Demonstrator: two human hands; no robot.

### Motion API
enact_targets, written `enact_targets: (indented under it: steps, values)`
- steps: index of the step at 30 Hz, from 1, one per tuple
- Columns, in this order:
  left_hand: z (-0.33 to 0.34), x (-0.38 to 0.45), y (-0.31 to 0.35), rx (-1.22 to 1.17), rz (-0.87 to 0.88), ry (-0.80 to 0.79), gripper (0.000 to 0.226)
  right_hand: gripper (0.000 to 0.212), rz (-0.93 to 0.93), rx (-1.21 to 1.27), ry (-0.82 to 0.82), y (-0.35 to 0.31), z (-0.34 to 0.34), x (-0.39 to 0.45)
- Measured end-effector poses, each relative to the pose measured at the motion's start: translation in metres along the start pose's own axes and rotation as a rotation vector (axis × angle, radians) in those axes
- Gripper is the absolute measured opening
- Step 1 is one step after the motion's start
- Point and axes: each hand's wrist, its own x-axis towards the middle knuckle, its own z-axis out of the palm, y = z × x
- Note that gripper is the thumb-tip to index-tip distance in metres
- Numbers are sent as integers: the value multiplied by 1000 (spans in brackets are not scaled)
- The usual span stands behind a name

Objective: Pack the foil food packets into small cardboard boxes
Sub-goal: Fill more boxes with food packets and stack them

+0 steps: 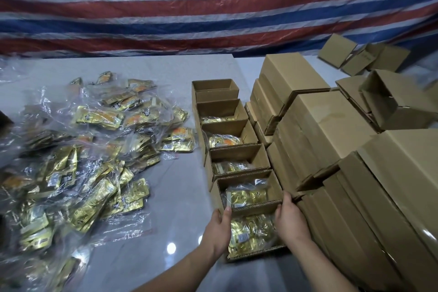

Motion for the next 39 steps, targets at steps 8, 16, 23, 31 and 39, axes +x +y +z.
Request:
enact_targets:
  steps: [8, 16, 23, 31, 39]
  values:
    - [-10, -6, 9, -132, -98, -158, 83, 55, 6, 30, 62, -6, -4, -14]
    - [-87, -17, -16, -87, -42, -13, 62, 45, -223, -37, 236, -57, 2, -32]
    - [-191, -36, -42, -43, 64, 267, 23, 35, -417, 158, 156, -148, 34, -46]
    - [-272, -63, -69, -117, 135, 477, 22, 29, -471, 218, -257, -228, 87, -66]
    - [-326, -89, -75, -49, 207, 723, 27, 25, -591, 250, -460, -295, 107, -91]
